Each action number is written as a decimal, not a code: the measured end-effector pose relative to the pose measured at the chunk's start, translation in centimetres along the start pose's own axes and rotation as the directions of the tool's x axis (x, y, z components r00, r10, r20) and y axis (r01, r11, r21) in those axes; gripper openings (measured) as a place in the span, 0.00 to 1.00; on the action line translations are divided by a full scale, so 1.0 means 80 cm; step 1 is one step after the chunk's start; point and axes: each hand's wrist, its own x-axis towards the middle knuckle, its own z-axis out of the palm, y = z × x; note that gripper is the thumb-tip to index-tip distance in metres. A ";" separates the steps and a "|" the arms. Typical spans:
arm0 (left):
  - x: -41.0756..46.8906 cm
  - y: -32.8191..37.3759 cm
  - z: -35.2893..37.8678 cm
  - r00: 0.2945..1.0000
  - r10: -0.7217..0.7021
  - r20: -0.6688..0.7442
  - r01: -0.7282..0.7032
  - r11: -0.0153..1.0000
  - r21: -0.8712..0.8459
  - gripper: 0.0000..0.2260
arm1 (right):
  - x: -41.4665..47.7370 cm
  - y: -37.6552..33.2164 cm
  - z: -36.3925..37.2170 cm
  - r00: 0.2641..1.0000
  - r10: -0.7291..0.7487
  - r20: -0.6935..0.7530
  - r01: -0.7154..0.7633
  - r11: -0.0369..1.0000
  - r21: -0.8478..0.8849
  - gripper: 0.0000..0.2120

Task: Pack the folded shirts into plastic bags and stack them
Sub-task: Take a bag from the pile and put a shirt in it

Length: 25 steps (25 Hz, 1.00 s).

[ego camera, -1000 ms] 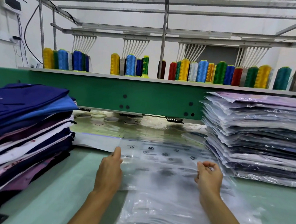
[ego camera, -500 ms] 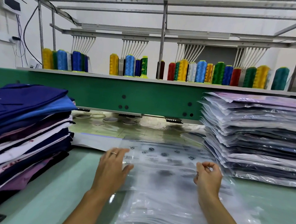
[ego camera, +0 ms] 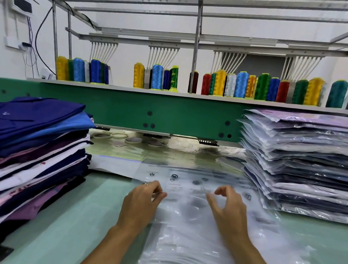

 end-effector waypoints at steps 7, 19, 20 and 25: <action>0.005 0.005 -0.005 0.982 0.082 -0.172 -0.079 0.997 0.025 0.12 | -0.001 -0.025 0.003 0.850 -0.503 0.159 0.527 0.807 -0.265 0.16; 0.004 0.001 -0.006 0.992 0.055 0.115 -0.086 0.952 0.293 0.46 | -0.003 -0.013 0.004 0.980 -0.188 0.059 0.195 0.885 -0.422 0.35; 0.003 0.002 -0.009 0.995 0.073 0.063 -0.089 0.945 0.314 0.46 | -0.002 -0.013 0.004 0.979 -0.201 0.019 0.190 0.885 -0.424 0.33; 0.006 0.010 -0.015 0.969 0.124 -0.214 -0.069 0.967 0.244 0.22 | 0.000 -0.009 -0.007 0.949 -0.308 -0.070 0.263 0.892 -0.368 0.19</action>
